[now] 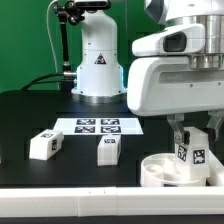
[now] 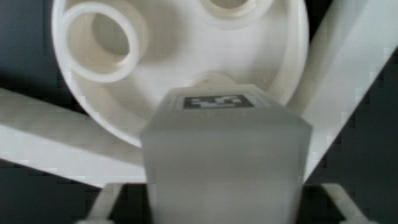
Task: Assemble stool
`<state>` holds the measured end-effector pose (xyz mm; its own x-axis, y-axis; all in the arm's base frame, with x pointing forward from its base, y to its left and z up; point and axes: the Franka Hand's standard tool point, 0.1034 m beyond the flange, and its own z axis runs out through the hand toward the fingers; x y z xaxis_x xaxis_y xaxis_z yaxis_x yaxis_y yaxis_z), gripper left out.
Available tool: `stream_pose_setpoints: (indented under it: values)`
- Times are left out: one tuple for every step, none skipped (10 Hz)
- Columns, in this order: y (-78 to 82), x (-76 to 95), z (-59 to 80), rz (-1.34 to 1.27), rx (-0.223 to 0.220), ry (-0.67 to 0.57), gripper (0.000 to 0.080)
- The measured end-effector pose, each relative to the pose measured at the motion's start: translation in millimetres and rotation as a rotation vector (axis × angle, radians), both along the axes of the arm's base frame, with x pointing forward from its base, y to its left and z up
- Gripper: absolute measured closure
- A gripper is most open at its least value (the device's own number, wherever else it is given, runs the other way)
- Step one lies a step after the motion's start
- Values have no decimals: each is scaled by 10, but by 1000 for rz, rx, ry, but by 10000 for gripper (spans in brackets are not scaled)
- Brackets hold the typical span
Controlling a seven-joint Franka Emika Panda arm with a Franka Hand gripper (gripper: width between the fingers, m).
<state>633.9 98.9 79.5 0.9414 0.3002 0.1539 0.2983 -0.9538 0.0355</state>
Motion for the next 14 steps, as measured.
stream_pose_setpoints:
  values:
    - [-2, 0, 0, -31, 5, 0, 462]
    - [-4, 1, 0, -30, 4, 0, 462]
    - [-4, 1, 0, -45, 7, 1, 462]
    - [-4, 0, 0, -116, 19, 2, 462]
    - [-3, 0, -1, -192, 31, 3, 462]
    - [-3, 0, -1, -266, 43, 4, 462]
    - [-3, -1, -2, -334, 54, 5, 462]
    - [4, -8, -10, -449, 78, 5, 462]
    - [16, -1, -9, -585, 107, -5, 462]
    - [39, 3, -8, -701, 130, -15, 461]
    - [55, 5, -6, -822, 155, -16, 461]
    - [81, 6, -2, -954, 183, -16, 461]
    - [87, 5, -1, -1057, 200, -18, 461]
    - [70, 14, 4, -1143, 229, -14, 461]
